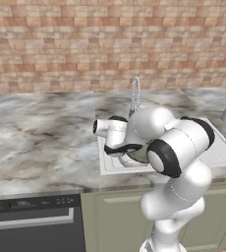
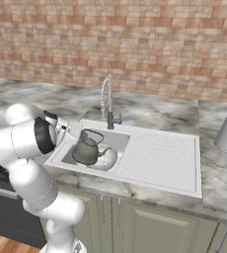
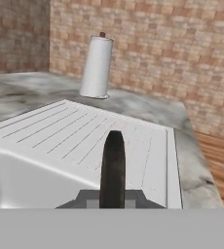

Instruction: Open the cabinet, pick the kettle from the cabinet, and place it in the sink.

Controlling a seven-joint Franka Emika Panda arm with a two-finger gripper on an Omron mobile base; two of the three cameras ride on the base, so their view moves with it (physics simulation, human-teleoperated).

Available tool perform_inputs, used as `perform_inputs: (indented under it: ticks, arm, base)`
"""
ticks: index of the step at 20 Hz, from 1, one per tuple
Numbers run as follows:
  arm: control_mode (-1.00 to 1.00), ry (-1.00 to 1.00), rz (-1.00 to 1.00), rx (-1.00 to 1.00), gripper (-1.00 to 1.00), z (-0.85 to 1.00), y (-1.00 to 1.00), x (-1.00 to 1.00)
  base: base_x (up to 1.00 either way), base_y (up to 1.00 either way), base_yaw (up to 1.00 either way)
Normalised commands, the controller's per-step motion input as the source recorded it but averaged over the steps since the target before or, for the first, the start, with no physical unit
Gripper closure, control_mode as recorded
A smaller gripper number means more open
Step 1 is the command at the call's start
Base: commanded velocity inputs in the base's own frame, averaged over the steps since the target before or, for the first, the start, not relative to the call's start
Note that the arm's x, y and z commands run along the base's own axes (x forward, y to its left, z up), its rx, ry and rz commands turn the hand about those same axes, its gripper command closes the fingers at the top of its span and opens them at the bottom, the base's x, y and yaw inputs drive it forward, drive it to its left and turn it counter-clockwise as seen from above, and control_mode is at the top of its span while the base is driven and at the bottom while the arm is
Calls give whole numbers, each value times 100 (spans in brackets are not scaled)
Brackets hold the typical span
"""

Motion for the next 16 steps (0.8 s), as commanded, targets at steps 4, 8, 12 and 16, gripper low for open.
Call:
perform_inputs:
  ticks: [4,8,12,16]
  arm:
    - [-100,-2,0,0,100,-12,-6,18]
    - [-100,0,0,0,100,-7,-2,26]
    - [-100,0,1,0,100,-6,-2,25]
    - [-100,-2,3,0,100,-10,0,17]
  base:
    - [0,0,0]
    - [0,0,0]
    - [0,0,0]
    - [0,0,0]
